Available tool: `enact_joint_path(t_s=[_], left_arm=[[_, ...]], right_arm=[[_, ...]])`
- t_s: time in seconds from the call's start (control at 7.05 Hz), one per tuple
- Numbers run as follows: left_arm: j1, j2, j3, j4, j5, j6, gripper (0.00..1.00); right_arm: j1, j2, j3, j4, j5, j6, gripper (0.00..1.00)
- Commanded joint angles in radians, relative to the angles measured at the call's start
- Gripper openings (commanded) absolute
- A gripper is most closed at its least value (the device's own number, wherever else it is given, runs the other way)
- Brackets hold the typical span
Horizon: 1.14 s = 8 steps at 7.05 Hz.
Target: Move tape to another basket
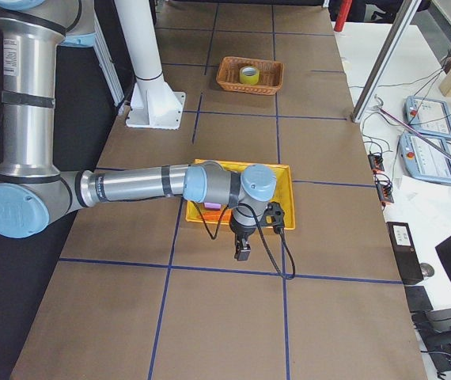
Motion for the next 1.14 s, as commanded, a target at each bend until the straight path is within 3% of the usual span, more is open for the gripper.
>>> enact_joint_path(t_s=[0.0,0.99], left_arm=[[-0.001,0.000,0.006,0.000,0.001,0.000,1.00],[0.001,-0.009,-0.010,-0.012,0.004,-0.005,1.00]], right_arm=[[0.001,0.004,-0.034,-0.001,0.000,-0.038,1.00],[0.003,0.015,-0.063,0.038,0.044,0.004,1.00]])
